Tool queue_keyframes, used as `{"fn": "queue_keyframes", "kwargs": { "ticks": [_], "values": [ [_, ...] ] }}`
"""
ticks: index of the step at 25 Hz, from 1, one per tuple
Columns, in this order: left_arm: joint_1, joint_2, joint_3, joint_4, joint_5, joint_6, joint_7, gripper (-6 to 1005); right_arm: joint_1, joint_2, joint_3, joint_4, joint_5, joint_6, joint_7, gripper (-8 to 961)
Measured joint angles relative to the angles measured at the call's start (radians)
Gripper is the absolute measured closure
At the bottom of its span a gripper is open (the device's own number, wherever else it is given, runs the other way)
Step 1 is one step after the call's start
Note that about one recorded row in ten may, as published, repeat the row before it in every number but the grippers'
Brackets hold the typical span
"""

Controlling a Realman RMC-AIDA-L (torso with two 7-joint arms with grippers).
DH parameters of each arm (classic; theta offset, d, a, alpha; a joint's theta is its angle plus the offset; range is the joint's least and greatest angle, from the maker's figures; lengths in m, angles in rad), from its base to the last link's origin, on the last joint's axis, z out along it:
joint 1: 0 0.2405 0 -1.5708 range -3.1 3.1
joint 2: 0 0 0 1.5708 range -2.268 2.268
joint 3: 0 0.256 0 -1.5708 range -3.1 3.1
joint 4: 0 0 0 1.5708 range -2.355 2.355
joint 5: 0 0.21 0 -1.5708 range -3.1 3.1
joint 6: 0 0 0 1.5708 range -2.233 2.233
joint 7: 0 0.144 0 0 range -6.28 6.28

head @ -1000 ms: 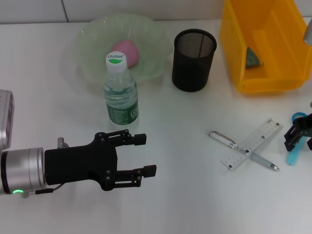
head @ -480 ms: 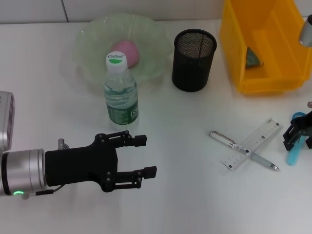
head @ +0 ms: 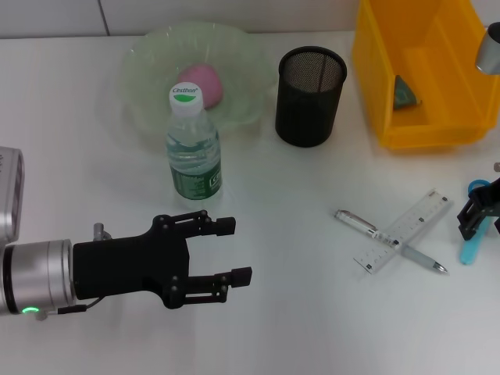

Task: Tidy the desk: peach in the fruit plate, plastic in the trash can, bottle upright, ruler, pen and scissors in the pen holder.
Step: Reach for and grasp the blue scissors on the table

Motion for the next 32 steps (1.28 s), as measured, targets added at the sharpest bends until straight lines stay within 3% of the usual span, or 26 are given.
{"fn": "queue_keyframes", "kwargs": {
  "ticks": [32],
  "values": [
    [0.011,-0.002,0.0,-0.006,0.0,-0.001,0.012,229,0.027,0.0,-0.017,0.05,-0.001,0.04,0.001,489]
  ]
}}
